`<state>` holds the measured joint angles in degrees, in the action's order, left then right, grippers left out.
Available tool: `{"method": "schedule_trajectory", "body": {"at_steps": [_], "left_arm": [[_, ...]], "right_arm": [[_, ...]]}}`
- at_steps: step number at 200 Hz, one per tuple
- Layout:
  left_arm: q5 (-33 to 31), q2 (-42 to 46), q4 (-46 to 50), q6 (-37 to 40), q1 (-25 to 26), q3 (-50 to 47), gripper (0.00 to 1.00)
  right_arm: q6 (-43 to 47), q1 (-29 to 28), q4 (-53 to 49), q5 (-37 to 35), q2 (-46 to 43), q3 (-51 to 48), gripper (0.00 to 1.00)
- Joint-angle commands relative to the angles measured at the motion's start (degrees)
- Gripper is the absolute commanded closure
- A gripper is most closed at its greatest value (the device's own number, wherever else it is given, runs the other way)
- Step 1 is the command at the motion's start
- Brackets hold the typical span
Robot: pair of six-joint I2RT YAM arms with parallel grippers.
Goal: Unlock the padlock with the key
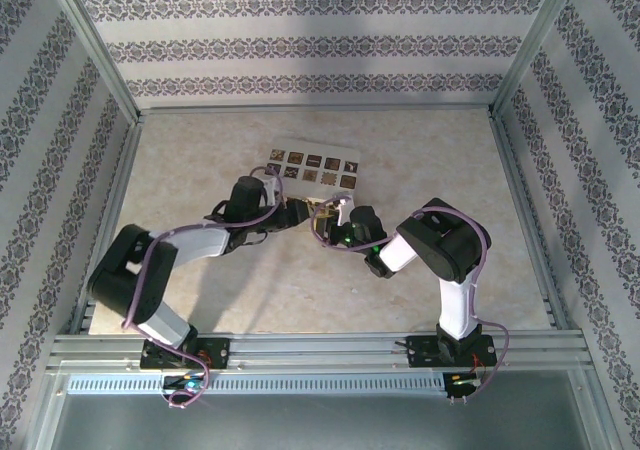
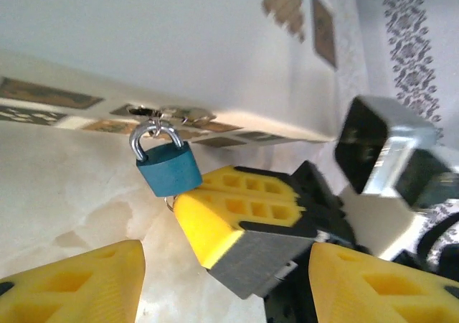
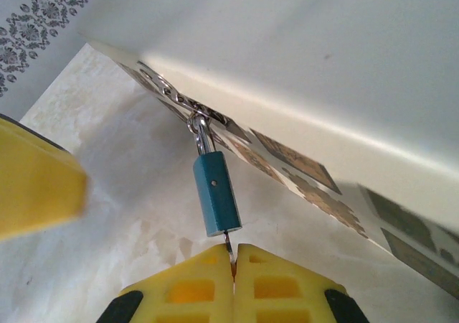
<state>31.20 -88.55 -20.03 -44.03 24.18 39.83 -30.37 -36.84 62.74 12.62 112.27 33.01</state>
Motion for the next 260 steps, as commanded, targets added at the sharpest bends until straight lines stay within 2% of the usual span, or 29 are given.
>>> {"method": "schedule_trajectory", "body": {"at_steps": [1,51,94,141,197,260], "left_arm": [[-1.63,5.75,-1.22,-1.18,-2.76,-3.16,0.38],[-0.73,16.39,-2.50,-3.59,-7.33,-7.82,0.35],[2.10,19.27,-7.94,-9.27,-10.08,-13.10,0.35],[3.14,18.47,-10.73,-12.31,-11.09,-16.45,0.35],[3.61,15.15,-20.14,-20.03,-11.00,-19.18,0.37],[4.59,10.85,-24.13,-22.16,-10.79,-17.95,0.41]], "right_arm": [[-1.42,0.49,3.27,-1.20,-0.50,-0.96,1.00],[-3.73,-0.24,1.27,-1.67,-2.98,-0.97,1.00],[-4.88,-1.52,-2.35,-2.78,-5.37,-0.67,1.00],[-11.84,-2.12,-3.39,-1.99,-5.63,0.04,1.00],[-20.19,-3.04,-4.55,-1.62,-6.59,1.20,1.00],[-27.53,-3.11,-5.48,-0.68,-7.25,2.14,1.00]]}}
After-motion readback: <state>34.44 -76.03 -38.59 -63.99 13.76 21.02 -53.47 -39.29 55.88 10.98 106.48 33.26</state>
